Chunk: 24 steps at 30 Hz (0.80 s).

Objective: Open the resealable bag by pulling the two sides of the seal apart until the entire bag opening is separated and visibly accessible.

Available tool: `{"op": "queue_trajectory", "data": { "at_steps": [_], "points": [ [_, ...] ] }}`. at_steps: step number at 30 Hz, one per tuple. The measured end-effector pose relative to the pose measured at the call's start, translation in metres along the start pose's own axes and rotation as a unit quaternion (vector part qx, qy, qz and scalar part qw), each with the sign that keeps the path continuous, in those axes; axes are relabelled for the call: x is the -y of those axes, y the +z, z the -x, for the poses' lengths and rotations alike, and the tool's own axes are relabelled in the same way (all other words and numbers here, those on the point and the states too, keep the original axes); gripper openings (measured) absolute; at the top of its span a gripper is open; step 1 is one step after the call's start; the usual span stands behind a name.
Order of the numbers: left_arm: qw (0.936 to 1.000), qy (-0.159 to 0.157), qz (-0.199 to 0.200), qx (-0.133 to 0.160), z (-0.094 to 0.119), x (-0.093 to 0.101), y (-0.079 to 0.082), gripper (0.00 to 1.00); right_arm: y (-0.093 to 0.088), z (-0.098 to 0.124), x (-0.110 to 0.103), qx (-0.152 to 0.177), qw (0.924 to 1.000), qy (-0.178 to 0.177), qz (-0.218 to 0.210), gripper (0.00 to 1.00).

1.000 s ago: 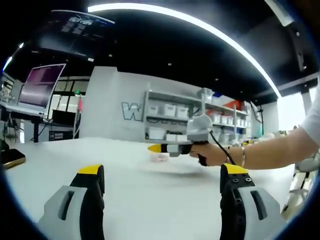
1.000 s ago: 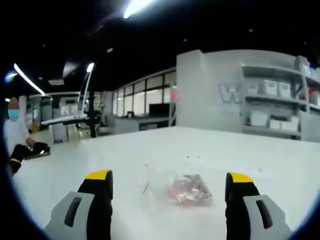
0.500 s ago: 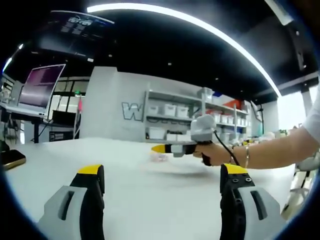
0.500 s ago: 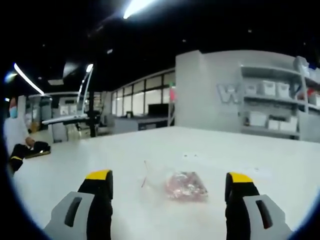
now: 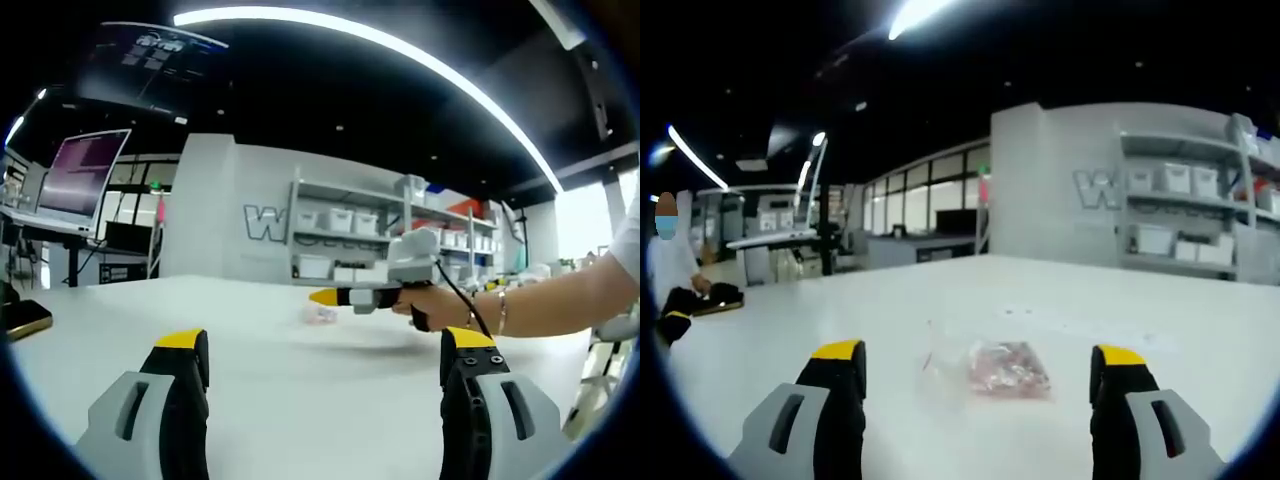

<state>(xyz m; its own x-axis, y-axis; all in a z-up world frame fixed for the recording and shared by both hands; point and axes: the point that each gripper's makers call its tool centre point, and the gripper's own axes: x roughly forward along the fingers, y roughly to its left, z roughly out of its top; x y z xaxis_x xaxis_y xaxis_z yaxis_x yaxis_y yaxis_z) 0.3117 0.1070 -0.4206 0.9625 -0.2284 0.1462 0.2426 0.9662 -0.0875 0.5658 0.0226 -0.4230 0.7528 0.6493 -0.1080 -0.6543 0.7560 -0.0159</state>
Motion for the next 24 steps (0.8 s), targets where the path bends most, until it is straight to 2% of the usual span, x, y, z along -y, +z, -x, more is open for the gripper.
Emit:
{"op": "queue_trajectory", "data": {
  "at_steps": [24],
  "points": [
    [1.0000,0.002,-0.001,0.000,0.000,-0.001,0.000,0.96,0.002,0.020,0.004,0.008,0.9999,-0.006,0.002,0.93]
  ]
}}
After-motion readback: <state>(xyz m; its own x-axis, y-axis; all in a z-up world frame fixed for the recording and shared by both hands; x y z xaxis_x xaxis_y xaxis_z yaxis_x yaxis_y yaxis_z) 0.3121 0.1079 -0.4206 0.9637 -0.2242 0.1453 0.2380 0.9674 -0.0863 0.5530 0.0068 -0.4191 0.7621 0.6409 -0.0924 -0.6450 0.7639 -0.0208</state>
